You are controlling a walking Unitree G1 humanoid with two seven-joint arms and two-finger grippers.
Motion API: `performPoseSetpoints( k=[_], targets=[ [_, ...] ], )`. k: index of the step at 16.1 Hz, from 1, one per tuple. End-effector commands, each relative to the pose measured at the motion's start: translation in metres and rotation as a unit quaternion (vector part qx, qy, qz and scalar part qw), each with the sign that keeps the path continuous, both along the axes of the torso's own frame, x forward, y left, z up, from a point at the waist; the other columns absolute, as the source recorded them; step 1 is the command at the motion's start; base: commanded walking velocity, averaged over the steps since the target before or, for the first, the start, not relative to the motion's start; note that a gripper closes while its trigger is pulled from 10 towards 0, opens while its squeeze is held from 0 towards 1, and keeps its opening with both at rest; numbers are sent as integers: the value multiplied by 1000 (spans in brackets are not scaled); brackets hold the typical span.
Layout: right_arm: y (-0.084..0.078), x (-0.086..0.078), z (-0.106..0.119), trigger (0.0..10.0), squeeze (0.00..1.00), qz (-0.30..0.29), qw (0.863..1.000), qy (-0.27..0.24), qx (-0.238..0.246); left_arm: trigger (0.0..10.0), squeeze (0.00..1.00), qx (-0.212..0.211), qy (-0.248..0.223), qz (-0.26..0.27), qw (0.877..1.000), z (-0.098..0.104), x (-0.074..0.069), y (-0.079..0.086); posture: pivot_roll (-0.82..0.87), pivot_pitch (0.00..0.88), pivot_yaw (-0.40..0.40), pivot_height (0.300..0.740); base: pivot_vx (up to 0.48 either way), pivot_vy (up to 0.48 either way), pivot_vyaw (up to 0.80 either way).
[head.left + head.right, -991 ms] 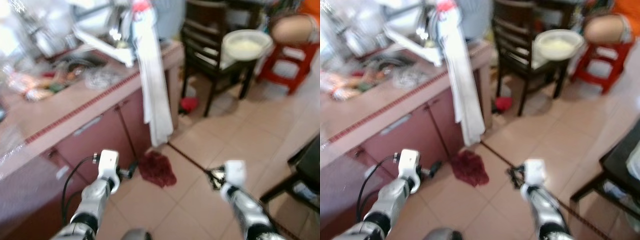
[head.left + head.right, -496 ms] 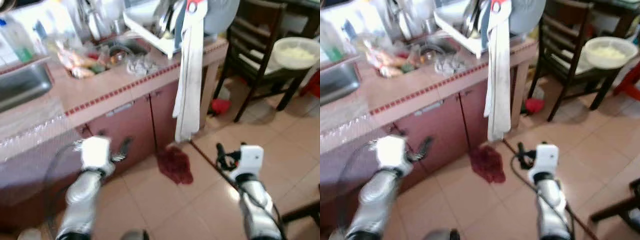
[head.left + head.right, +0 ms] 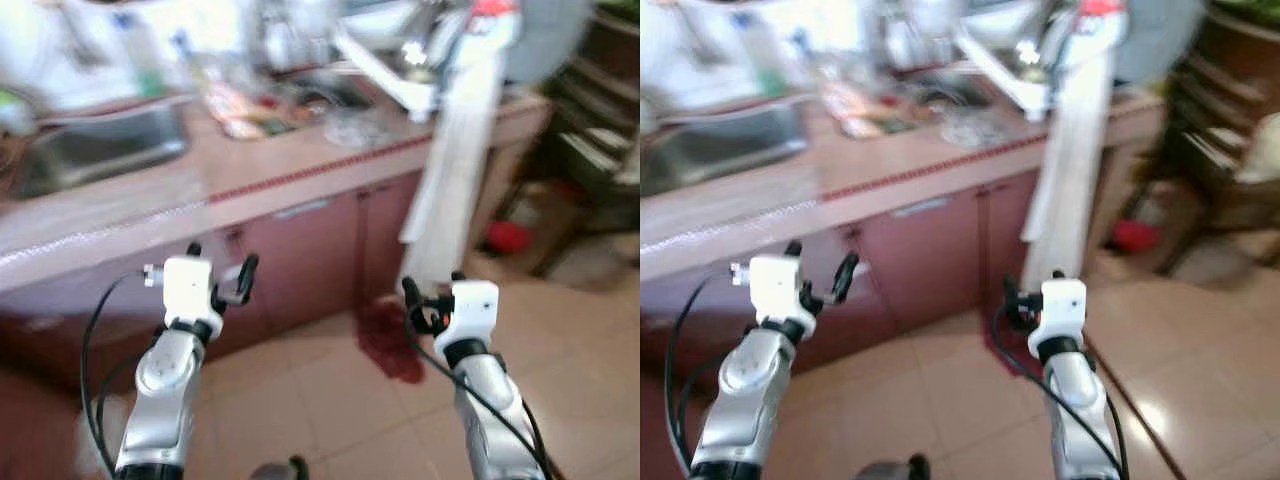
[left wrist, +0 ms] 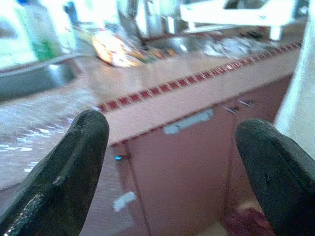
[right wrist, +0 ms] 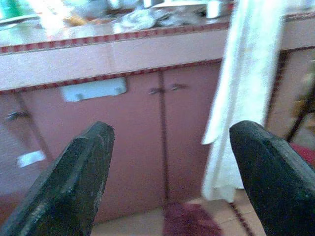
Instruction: Kitchen organization
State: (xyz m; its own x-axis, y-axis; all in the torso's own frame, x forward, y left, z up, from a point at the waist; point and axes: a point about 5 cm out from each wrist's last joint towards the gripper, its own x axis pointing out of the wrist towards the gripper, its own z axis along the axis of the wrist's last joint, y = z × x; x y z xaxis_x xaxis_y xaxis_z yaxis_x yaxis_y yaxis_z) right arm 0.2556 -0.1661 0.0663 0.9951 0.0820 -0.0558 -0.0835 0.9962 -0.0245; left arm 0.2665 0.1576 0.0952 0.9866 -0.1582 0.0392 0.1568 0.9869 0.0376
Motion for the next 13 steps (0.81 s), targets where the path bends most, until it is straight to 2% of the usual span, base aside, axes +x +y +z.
performPoseSetpoints(
  k=[1, 3, 4, 5, 7, 9, 11, 13],
  targets=[
    [2, 2, 3, 10000, 0, 13, 1000, 3, 0, 10000, 0, 7, 13, 3, 1000, -1, 2, 0, -57, 0, 68, 740, 0, 480, 0],
    [6, 6, 3, 10000, 0, 17, 1000, 13, 0, 10000, 0, 19, 14, 7, 1000, 1, 6, -1, -57, 0, 68, 740, 0, 480, 0],
    [10, 7, 7, 10000, 0, 24, 999, 0, 34, 10000, 0, 21, 14, 9, 1000, 2, 7, -1, -57, 0, 75, 740, 0, 480, 0],
    [12, 7, 10, 10000, 0, 34, 999, -4, 34, 10000, 0, 21, 18, 10, 1000, 3, 7, -1, -57, 0, 75, 740, 0, 480, 0],
    [9, 4, 8, 10000, 0, 39, 999, 0, 0, 10000, 0, 16, 27, 14, 999, 4, 7, 1, -56, 0, 74, 740, 0, 480, 0],
    [5, -1, 10, 10000, 0, 45, 999, -4, 9, 10000, 0, 10, 23, 23, 999, 5, 6, 2, -52, 0, 68, 740, 0, 480, 0],
    [4, -2, 8, 10000, 0, 24, 999, 5, -25, 10000, 0, 11, 17, 19, 1000, 6, 4, -2, -49, 0, 65, 740, 0, 480, 0],
    [6, -3, 8, 10000, 0, 14, 1000, 2, -15, 10000, 0, 13, 11, 31, 999, 8, 4, -1, -49, 0, 65, 740, 0, 480, 0]
  ],
)
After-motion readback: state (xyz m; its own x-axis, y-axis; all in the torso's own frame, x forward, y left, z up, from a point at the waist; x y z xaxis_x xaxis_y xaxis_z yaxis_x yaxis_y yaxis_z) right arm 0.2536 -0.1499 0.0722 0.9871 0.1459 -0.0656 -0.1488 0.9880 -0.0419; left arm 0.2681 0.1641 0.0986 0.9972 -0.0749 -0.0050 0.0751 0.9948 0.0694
